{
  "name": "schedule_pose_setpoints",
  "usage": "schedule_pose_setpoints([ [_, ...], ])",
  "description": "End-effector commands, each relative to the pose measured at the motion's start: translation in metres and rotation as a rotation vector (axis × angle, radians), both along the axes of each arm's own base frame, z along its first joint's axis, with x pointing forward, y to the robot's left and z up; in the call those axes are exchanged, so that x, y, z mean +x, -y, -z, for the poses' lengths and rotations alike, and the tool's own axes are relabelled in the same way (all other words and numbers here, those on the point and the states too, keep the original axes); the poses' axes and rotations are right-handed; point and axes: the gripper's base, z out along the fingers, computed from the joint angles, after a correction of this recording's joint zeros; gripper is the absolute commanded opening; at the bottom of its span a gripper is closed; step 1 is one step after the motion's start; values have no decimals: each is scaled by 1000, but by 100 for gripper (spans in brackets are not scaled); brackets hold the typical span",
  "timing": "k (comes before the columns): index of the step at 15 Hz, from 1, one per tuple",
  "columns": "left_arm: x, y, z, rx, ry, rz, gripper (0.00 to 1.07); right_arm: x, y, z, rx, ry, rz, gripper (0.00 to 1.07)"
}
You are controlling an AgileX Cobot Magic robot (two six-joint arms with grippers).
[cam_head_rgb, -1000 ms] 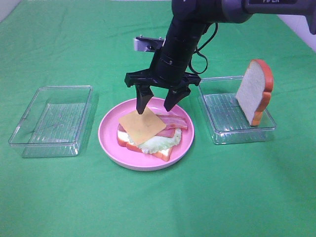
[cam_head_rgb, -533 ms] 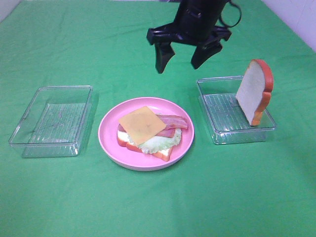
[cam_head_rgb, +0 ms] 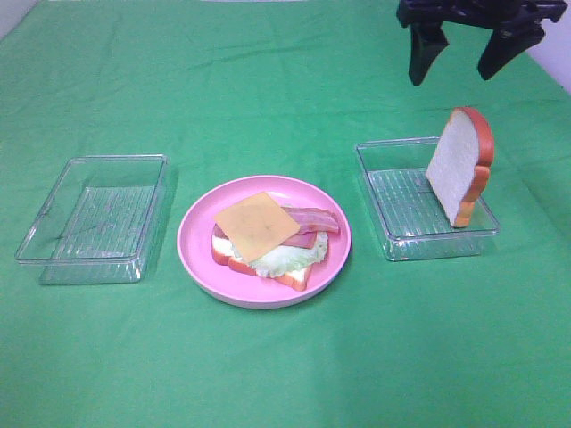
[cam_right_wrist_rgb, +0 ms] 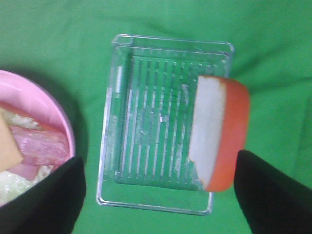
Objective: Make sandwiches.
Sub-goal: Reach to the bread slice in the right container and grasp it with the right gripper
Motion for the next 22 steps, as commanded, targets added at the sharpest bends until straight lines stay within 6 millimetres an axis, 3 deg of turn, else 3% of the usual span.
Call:
schedule_pose_setpoints([
  [1,-2,-1,0,-22,21,1,76,3,24,1,-8,-15,63,68],
  [3,-2,-1,0,-22,21,1,76,6,29,6,-11,-35,79,69],
  [5,-2,-1,0,-22,21,1,76,13,29,28,-27,-97,86,77],
  [12,-2,-1,0,-22,21,1,76,26,33,70,-54,-187,106,75],
  [16,-2,-1,0,-22,21,1,76,30,32,88,-64,-227,105,57],
  [18,-2,-1,0,-22,21,1,76,30,32,90,-64,-230,105,43],
  [20,-2,-1,0,-22,21,1,76,29,32,88,-66,-230,105,17],
  [22,-2,-1,0,-22,21,1,76,28,33,88,-68,-239,104,4],
])
